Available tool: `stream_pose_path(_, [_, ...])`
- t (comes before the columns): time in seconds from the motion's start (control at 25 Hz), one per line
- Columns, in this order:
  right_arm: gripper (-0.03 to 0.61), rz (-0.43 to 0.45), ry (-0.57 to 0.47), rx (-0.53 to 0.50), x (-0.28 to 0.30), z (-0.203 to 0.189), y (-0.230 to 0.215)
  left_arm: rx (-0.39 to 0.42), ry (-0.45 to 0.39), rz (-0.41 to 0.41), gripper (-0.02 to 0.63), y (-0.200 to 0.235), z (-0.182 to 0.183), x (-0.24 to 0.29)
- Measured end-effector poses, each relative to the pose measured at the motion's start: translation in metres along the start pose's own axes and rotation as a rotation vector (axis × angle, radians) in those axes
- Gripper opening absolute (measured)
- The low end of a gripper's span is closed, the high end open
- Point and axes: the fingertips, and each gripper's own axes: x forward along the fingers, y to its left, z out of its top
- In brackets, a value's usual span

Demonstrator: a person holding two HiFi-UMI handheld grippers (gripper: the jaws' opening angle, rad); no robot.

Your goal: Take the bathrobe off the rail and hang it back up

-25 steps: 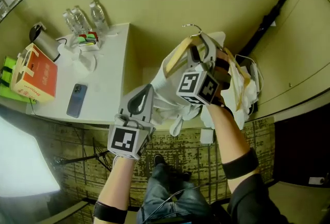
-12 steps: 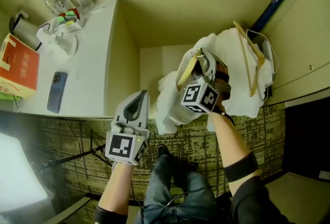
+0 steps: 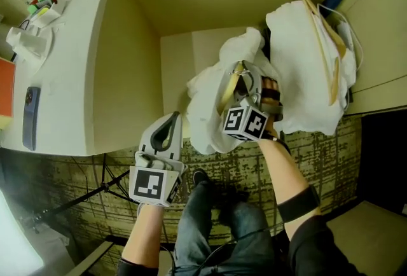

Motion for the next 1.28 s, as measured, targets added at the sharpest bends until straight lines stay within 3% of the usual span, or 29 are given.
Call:
stream_pose_path(0.36, [0.198,0.060,-0.009,-0.138,0.050,-0.023,0.083,0.008,0.049,-0.005,0.002,0.006,-0.076,0.009])
stream_pose_path(0.76, [0.198,0.070,-0.129,-0.420,0.101,0.007,0.158,0.001,0.095,0.008,0.002,0.024,-0.137,0.000])
stream_pose_path(1.0, [0.230,0.113,-0.059,-0.416,0.124,-0.019,0.188,-0.015,0.118,0.033,0.002,0.046,-0.157,-0.003])
stream_pose_path(1.28, [0.230,0.132,-0.023,-0.356,0.117,-0.028,0.187,-0.033,0.133,0.033,0.002,0.050,-0.161,-0.003])
